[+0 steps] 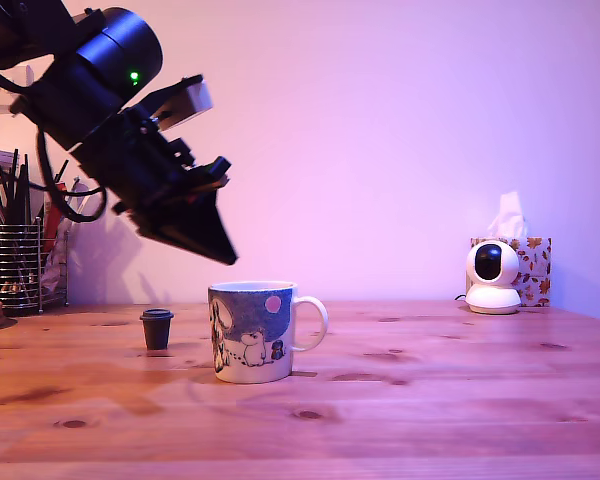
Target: Pick up the coffee capsules on the table and drop them inside the coffee cup
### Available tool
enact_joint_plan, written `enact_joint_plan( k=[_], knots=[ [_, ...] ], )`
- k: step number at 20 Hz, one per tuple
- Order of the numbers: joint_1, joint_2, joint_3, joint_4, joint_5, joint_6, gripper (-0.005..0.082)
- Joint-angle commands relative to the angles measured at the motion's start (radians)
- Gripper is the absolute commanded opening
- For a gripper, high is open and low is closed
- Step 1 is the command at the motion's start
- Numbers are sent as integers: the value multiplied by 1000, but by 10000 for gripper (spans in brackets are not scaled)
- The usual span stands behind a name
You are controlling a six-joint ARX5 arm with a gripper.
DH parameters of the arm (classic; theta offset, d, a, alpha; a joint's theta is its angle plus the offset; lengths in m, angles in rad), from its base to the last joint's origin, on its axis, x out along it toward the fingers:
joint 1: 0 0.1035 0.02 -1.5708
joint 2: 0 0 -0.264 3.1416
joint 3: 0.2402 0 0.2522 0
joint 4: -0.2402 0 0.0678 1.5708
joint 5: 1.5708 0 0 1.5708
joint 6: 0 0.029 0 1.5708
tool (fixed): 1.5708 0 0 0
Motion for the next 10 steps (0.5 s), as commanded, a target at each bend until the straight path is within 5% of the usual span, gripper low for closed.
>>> enact_joint_plan(
  k=[1, 10],
  knots=[
    [32, -40, -5, 8, -7, -33, -24],
    [131, -50, -78, 163, 27, -80, -24]
  ],
)
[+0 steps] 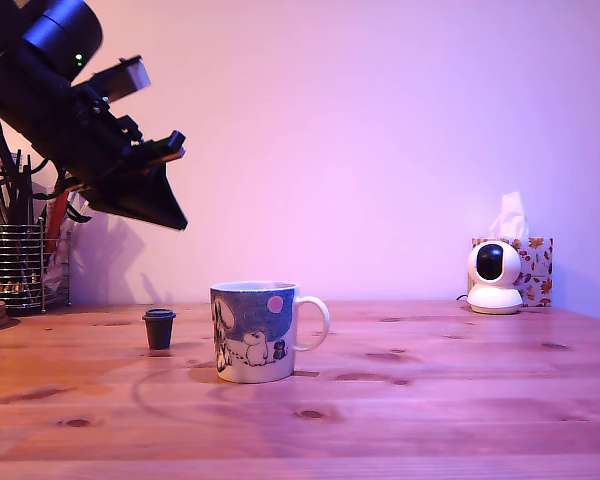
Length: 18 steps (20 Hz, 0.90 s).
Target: Pick up the coffee capsules on the table and drop them inside the coffee cup
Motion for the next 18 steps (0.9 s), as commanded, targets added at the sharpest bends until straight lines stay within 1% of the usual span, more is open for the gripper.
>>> enact_joint_plan(
  k=[1, 7, 8, 10, 11, 13, 17, 18],
  knots=[
    [9, -3, -74, 50, 5, -12, -24],
    [21, -3, -254, 344, 3, -19, -24],
    [22, -3, -283, 394, -10, -21, -24],
    [27, -1, -330, 449, -31, -23, -24],
    [32, -1, -351, 463, -35, -23, -24],
    [42, -1, -367, 445, -54, -23, -24],
    [49, -1, -367, 423, -64, -23, -23],
    [49, -1, -367, 417, -64, -23, 1]
  ],
)
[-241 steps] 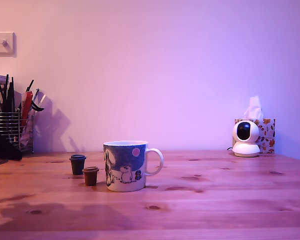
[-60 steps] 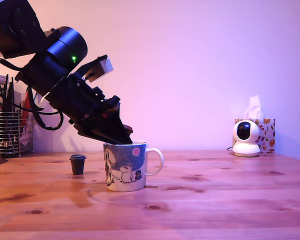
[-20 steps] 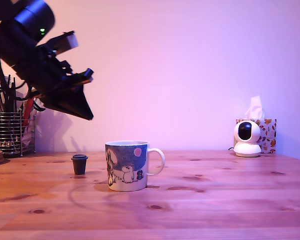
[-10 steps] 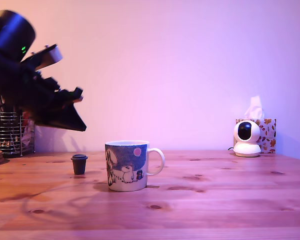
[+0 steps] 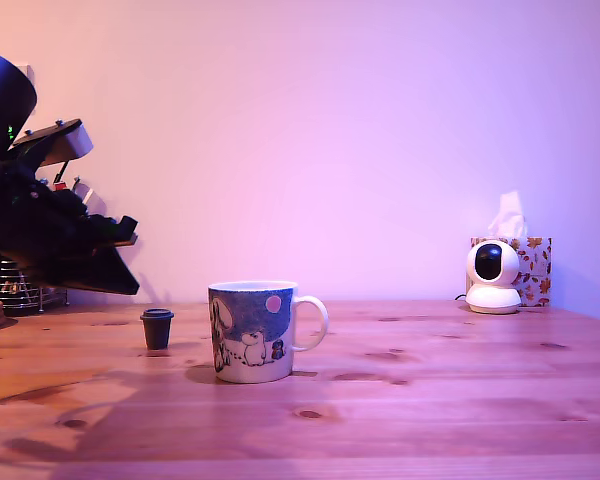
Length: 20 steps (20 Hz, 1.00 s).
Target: Pick up the coffee capsules on the table and drop them inside the coffee cup
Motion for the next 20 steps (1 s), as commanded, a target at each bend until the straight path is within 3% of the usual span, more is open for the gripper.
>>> enact_joint_plan(
  k=[1, 4, 5, 9, 12, 20],
  knots=[
    [2, 0, -9, -8, 1, -7, 67],
    [2, 25, -9, -10, -3, -23, 400],
    [2, 40, -9, -6, -10, -23, 459],
    [2, 108, -9, 3, 10, -21, 475],
    [2, 145, -9, 101, 9, -21, 475],
    [2, 271, -9, 368, -53, -25, 476]
  ],
)
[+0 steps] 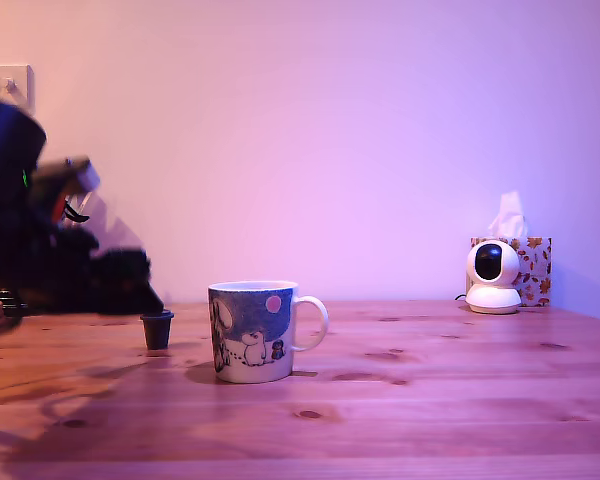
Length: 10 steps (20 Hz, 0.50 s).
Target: Pick up the coffee capsules on the table and drop them inside the coffee cup
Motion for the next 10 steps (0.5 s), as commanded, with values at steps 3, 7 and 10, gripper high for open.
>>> enact_joint_plan(
  k=[3, 7, 10],
  knots=[
    [2, 82, -8, 96, -17, -5, 492],
    [4, 146, -3, 206, -42, -2, 568],
    [11, 196, 27, 210, -44, -2, 574]
  ],
)
